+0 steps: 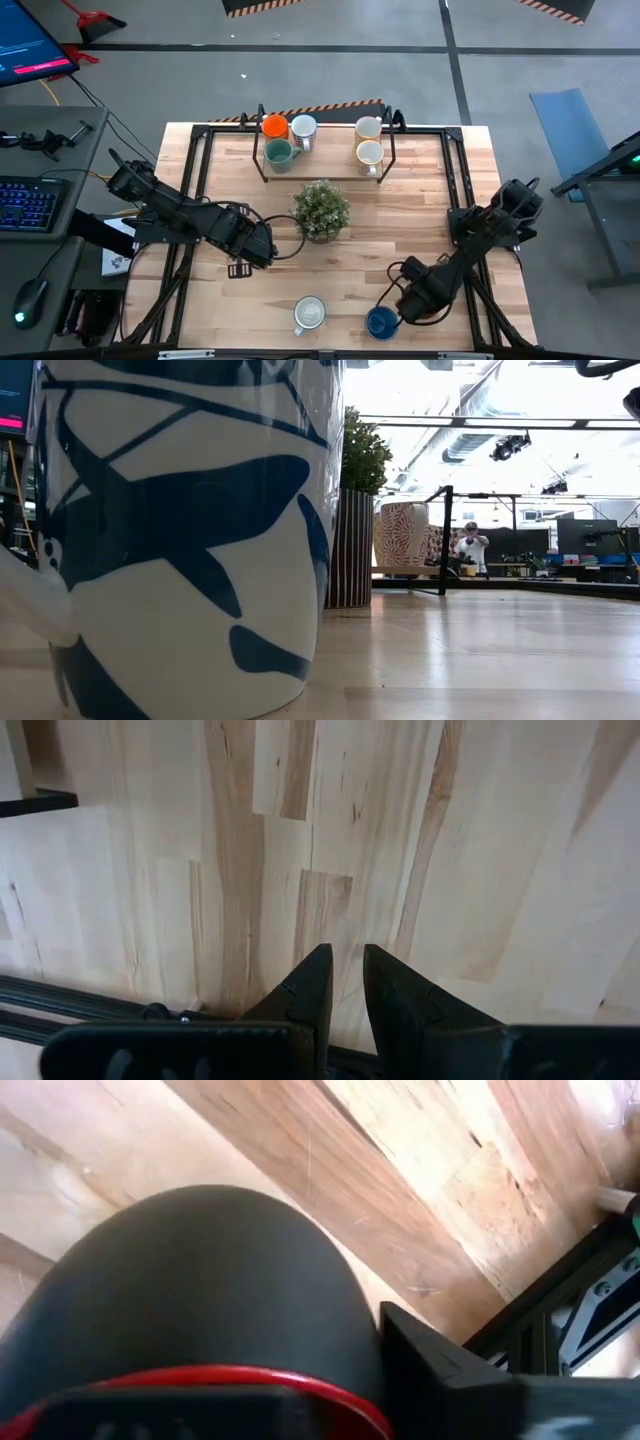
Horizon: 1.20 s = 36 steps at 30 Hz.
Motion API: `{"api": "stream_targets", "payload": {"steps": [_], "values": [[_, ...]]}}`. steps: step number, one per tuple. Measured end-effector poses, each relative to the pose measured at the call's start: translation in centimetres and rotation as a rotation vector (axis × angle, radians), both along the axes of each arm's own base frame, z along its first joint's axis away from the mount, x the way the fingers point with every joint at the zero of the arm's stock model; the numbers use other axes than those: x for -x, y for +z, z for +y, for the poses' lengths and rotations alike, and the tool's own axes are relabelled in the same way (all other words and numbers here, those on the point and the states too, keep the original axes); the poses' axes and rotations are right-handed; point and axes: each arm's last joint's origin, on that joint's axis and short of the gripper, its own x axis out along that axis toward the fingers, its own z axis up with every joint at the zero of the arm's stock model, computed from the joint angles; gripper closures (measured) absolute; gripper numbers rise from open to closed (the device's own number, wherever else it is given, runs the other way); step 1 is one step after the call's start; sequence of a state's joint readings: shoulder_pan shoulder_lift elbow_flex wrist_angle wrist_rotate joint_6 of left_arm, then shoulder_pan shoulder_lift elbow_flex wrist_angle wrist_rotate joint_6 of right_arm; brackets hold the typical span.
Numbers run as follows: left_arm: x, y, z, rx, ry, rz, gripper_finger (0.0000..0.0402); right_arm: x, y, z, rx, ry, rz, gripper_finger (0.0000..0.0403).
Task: Place coffee mugs
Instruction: Put the black mug on the shelf
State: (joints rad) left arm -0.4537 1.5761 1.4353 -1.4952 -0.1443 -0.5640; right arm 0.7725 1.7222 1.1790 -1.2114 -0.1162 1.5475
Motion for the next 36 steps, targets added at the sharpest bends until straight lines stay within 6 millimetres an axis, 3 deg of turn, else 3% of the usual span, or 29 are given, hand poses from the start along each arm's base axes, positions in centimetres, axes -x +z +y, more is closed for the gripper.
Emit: {"api": "stream_targets", "payload": {"steps": [4,12,20,25,31,36], "values": [[0.0,0.0,0.0,0.0,0.002,0.0,0.0353,-0.4,0.0,-0.4,0.005,-0.036,0.0,0.0395],[0.0,0.0,0.0,0.0,0.002,0.0,0.0353,-1.1,0.6,-1.6,0.107,-0.077,-0.108,0.0401],[0.0,0.0,0.1,-0.001,0.002,0.002,0.0353,0.0,6.4,-3.9,0.3,-0.118,-0.25,0.0402],[0.1,0.0,0.1,-0.004,0.001,0.009,0.0353,0.7,10.3,-5.3,0.402,-0.153,-0.449,0.0402],[0.0,0.0,0.2,-0.02,-0.02,0.012,0.0353,0.1,12.1,-7.6,0.556,-0.145,-0.647,0.0402],[0.7,0.8,1.8,-0.037,-0.05,0.049,0.0353,-0.9,13.1,-10.5,0.713,-0.134,-0.711,0.0402]]}}
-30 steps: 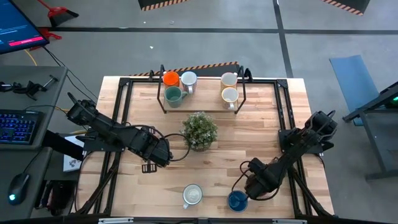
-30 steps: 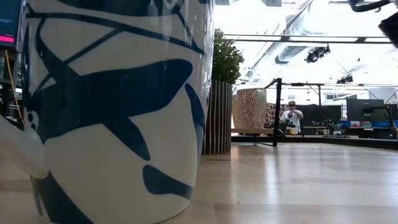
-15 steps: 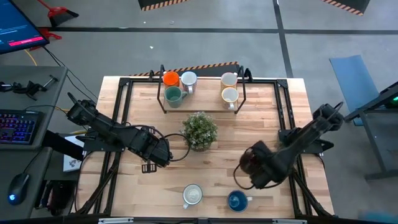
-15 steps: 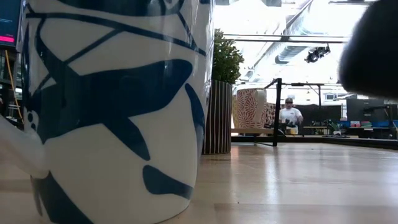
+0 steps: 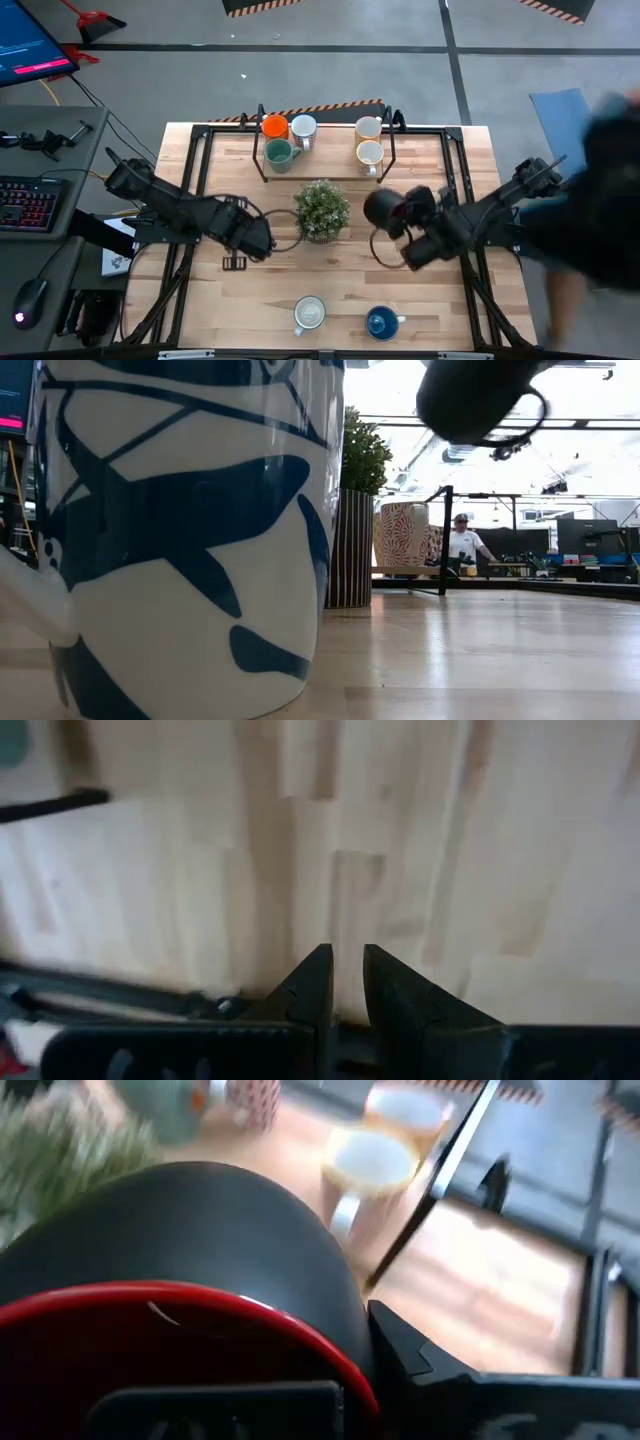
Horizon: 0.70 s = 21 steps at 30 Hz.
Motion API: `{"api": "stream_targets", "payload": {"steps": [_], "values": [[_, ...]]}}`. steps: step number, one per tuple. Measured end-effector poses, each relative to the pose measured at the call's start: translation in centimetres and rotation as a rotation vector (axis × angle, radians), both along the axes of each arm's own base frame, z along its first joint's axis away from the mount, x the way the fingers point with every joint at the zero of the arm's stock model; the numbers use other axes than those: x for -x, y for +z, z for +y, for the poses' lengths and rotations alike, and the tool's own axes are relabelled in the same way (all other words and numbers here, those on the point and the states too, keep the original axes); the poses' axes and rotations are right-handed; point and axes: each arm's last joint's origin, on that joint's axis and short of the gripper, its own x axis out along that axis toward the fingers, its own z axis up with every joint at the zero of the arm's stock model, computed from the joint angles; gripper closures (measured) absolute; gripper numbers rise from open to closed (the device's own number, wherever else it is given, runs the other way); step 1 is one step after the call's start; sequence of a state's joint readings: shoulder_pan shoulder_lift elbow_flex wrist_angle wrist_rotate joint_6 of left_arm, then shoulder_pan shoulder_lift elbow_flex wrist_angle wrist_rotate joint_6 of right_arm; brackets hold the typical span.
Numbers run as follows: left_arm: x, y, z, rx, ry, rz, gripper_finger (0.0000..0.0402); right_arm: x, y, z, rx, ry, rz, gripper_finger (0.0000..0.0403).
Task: Place coffee mugs
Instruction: Put the black mug on the shelf
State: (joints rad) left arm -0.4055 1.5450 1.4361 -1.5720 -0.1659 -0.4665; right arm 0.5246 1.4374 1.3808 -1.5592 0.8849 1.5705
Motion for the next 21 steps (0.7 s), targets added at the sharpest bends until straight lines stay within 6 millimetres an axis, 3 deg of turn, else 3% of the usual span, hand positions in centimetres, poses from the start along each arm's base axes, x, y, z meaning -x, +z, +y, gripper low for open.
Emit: {"api": "stream_targets", "payload": {"steps": [11,17,21], "values": [[3.0,4.2,4.4,-0.099,0.067,-0.228,0.0353,-3.0,3.2,-8.2,0.195,0.012,-0.01,0.0403],[4.6,6.2,6.0,-0.211,0.0,-0.38,0.0353,-5.5,5.4,-14.5,0.253,0.189,-0.016,0.0403],[4.8,7.1,6.7,-0.23,-0.033,-0.47,0.0353,-5.2,6.0,-19.5,0.212,0.244,-0.089,0.0403]]}}
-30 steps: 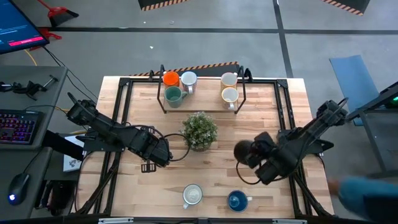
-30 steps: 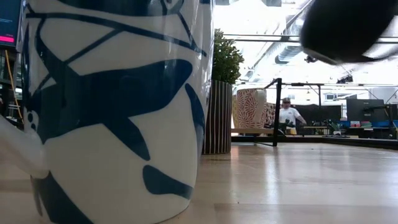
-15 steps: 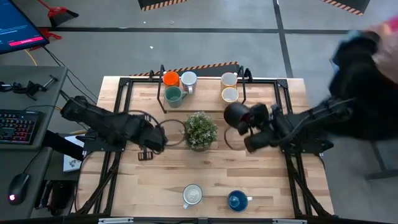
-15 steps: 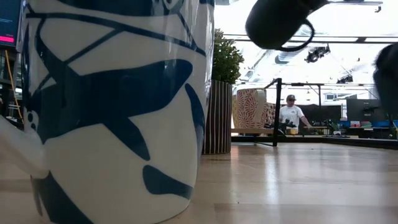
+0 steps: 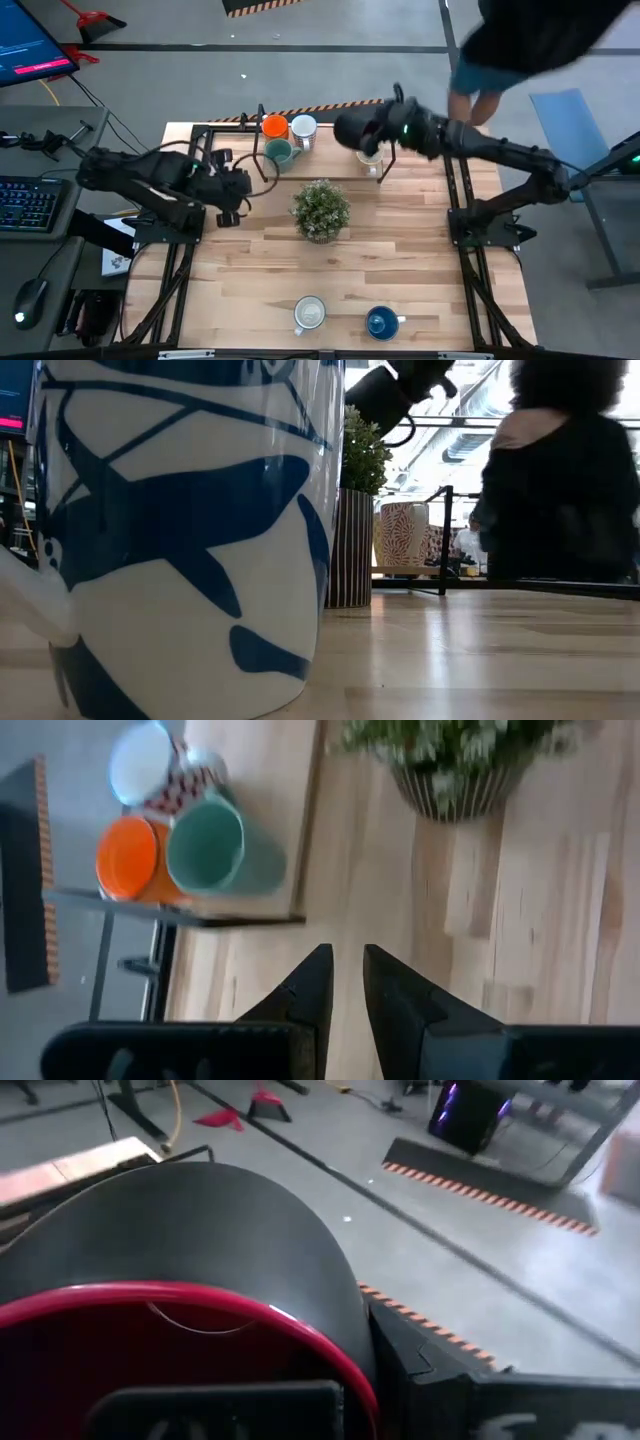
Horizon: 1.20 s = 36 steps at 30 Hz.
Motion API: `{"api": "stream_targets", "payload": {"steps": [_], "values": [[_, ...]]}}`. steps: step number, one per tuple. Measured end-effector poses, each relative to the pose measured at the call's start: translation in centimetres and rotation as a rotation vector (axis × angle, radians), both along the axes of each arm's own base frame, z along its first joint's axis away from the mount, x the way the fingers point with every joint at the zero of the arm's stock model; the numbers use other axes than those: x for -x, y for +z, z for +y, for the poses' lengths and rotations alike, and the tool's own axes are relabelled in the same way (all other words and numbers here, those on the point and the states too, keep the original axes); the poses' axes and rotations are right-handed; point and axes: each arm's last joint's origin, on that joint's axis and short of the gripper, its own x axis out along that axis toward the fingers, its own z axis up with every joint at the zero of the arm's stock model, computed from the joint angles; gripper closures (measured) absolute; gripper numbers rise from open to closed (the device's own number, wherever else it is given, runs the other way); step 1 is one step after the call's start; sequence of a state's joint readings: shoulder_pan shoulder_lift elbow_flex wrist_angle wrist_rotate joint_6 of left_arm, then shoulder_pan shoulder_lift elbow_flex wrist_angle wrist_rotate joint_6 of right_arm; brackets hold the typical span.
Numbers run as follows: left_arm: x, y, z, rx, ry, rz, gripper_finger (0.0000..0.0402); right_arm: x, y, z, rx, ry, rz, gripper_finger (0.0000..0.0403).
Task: Place coffee mugs
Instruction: Put the black mug on the shelf
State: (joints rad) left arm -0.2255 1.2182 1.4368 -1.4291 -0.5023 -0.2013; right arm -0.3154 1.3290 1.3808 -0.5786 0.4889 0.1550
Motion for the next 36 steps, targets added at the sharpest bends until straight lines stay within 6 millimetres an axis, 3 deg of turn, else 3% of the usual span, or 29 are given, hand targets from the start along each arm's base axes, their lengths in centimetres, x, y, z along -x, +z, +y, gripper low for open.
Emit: {"api": "stream_targets", "payload": {"steps": [4,9,12,17,23,26,32,36], "values": [[-0.2,0.4,0.5,0.0,0.004,-0.053,0.0353,1.1,0.2,-3.8,-0.062,0.01,-0.072,0.0403],[-0.5,0.4,1.1,-0.001,0.03,-0.06,0.0353,1.2,0.5,-6.7,-0.076,0.081,-0.15,0.0403],[-0.7,0.3,1.3,0.0,0.048,-0.055,0.0353,0.2,1.6,-8.2,-0.059,0.11,-0.122,0.0403],[-0.6,0.3,1.5,0.001,0.057,-0.055,0.0353,-2.2,3.1,-11.4,-0.069,0.137,0.07,0.0403],[-0.6,0.3,1.5,0.004,0.063,-0.058,0.0353,-4.8,3.7,-15.4,-0.118,0.157,0.263,0.0403],[-0.6,0.3,1.5,0.011,0.074,-0.064,0.0353,-6.2,2.0,-16.8,-0.119,0.192,0.31,0.0403],[-0.6,0.3,1.5,0.028,0.107,-0.08,0.0353,-6.5,-3.2,-17.8,-0.233,0.213,0.405,0.0403],[-0.6,0.3,1.5,0.028,0.108,-0.081,0.0353,-6.7,-4.5,-17.9,-0.25,0.203,0.439,0.0403]]}}
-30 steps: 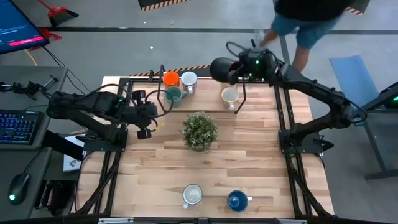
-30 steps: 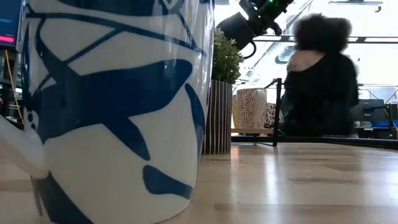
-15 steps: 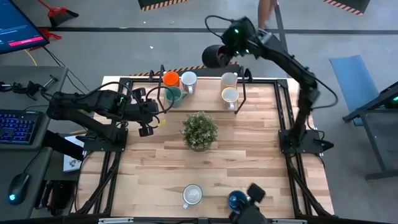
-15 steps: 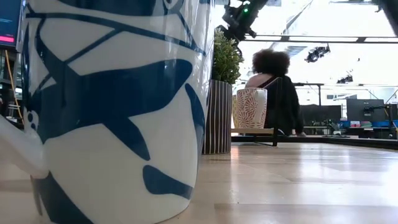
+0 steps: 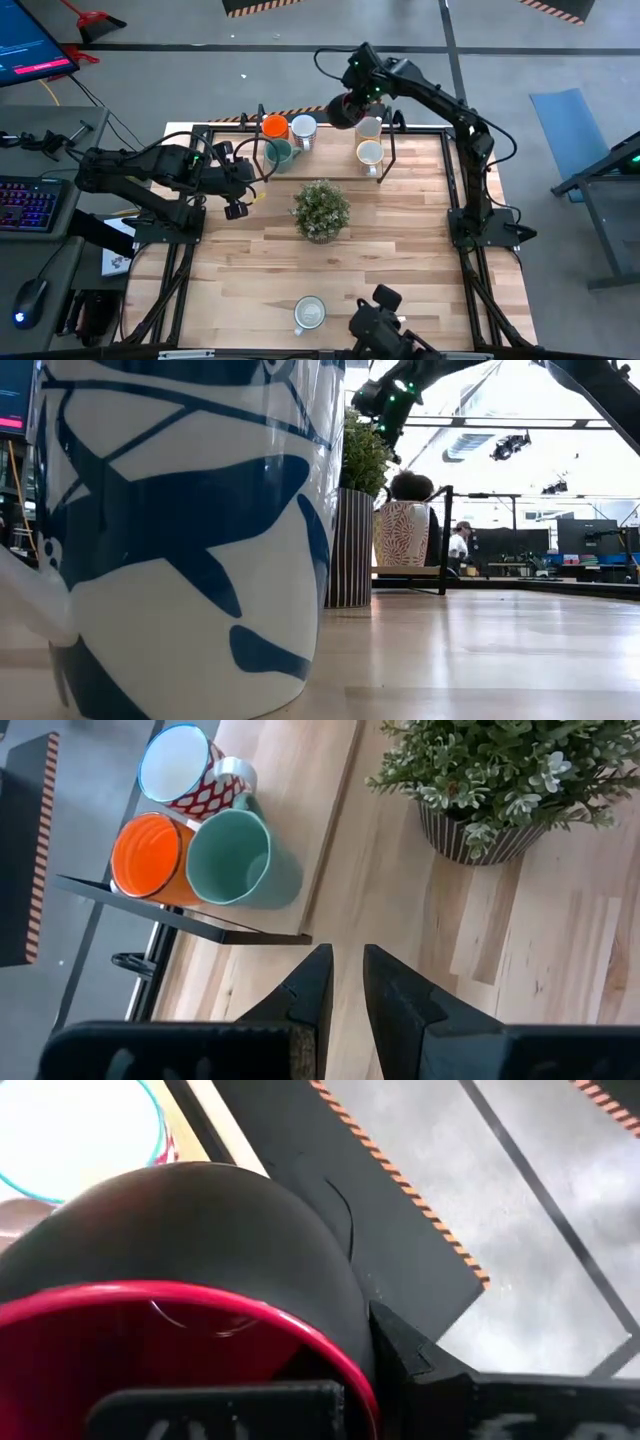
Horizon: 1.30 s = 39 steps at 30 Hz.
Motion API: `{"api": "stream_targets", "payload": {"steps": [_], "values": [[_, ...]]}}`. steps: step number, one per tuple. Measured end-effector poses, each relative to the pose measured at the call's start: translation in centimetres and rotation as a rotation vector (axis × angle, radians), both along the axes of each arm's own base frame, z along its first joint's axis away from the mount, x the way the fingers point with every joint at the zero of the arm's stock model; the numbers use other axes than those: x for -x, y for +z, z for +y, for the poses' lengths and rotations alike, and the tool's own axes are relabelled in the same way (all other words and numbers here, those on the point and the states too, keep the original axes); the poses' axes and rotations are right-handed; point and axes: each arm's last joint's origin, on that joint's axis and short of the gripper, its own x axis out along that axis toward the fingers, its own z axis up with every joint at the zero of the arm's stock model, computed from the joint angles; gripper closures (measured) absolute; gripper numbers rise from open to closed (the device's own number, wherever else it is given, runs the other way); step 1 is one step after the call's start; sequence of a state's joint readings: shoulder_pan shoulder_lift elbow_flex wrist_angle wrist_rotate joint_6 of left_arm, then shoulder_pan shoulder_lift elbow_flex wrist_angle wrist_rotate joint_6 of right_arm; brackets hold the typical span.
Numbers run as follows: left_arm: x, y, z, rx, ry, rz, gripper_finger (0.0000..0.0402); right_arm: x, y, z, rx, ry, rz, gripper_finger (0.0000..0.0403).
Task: Place coffee mugs
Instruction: Put the black mug on the shelf
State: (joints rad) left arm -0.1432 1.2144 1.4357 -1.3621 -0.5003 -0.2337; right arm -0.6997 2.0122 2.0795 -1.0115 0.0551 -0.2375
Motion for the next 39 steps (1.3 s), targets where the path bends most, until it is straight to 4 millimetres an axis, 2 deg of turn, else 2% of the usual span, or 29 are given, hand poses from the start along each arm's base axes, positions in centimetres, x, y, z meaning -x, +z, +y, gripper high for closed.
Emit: {"api": "stream_targets", "payload": {"steps": [7,18,27,39], "values": [[0.0,0.0,0.0,0.001,0.001,-0.002,0.0353,-1.3,-0.1,1.6,-0.004,0.053,-0.013,0.0403],[-0.3,0.1,0.0,0.005,0.001,-0.032,0.0353,-3.9,-0.6,6.0,-0.038,0.187,0.047,0.0403],[-0.3,0.1,0.0,0.027,0.04,-0.052,0.0353,-5.2,-4.0,8.3,-0.078,0.242,0.124,0.0403],[-0.3,0.1,-0.1,0.031,0.04,-0.053,0.0353,-5.3,-6.8,8.9,-0.105,0.255,0.17,0.0403]]}}
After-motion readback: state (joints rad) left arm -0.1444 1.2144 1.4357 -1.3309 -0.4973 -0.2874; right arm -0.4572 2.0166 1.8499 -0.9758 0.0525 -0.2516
